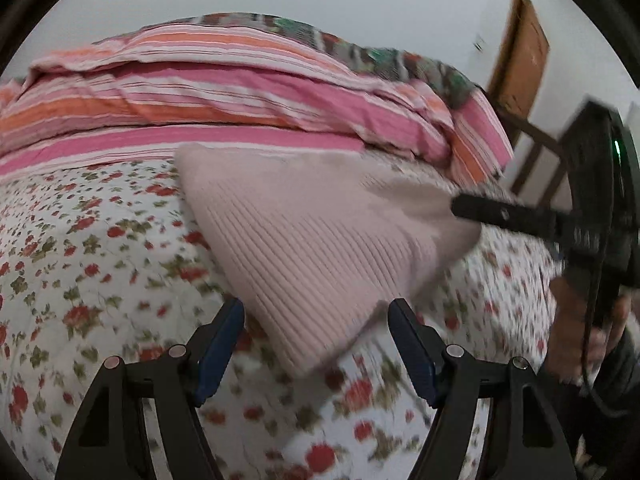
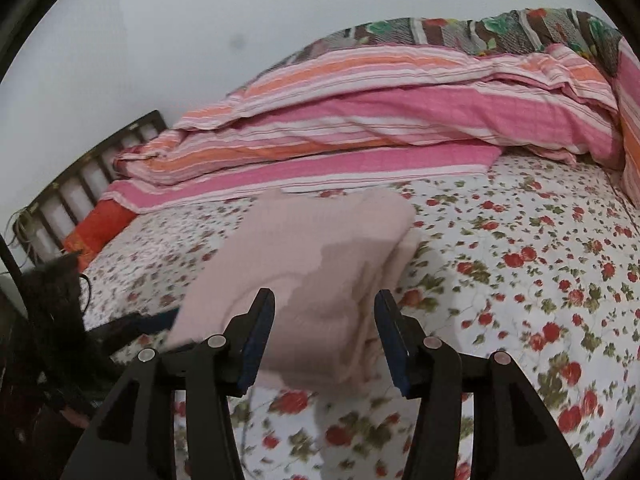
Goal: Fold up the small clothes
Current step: 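Press and straighten the folded sweater with the right tool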
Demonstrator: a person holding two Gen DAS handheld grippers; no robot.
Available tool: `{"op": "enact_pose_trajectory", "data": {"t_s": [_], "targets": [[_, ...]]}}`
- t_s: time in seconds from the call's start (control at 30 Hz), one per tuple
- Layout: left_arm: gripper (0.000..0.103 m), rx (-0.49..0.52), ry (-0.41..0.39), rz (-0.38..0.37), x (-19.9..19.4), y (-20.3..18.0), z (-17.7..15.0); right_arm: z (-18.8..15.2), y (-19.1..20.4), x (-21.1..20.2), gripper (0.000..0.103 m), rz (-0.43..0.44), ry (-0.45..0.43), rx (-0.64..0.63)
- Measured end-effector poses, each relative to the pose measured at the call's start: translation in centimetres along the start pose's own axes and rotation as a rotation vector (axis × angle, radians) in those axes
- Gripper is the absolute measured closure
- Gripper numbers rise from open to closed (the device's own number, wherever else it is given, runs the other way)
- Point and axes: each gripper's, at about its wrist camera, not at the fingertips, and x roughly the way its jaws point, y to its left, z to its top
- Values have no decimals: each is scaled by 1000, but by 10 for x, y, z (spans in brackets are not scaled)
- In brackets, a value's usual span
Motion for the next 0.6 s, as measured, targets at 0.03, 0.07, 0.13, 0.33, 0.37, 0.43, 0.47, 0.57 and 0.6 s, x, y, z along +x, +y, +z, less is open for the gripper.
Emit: {"op": "enact_pose_trajectory", "data": {"t_s": [0.03, 0.07, 0.13, 0.33, 0.37, 0.43, 0.47, 0.57, 0.6], "targets": [[30, 11, 0, 7, 0, -2, -2, -3, 1, 2, 52, -7, 15, 2], [30, 27, 0, 32, 0, -6, -5, -6, 2, 4, 54, -8, 26, 3], [41, 54, 1, 93, 4, -10, -6, -11, 4, 13, 68, 1, 58, 5], [84, 13, -54, 102, -10, 5, 1, -16, 3, 11, 94, -11, 18, 41], [84, -14, -59, 89, -14, 12, 2, -17, 3, 7, 95, -9, 1, 39], [84, -38, -49, 63, -15, 18, 2, -21, 1, 12, 95, -39, 14, 45], [84, -31, -40, 68, -13, 18, 1, -24, -1, 21, 95, -62, 52, 52], [81, 2, -18, 93, -10, 11, -2, -33, -3, 30, 95, -66, 104, 56], [78, -2, -13, 93, -9, 11, -3, -33, -2, 28, 92, -53, 105, 53]]}}
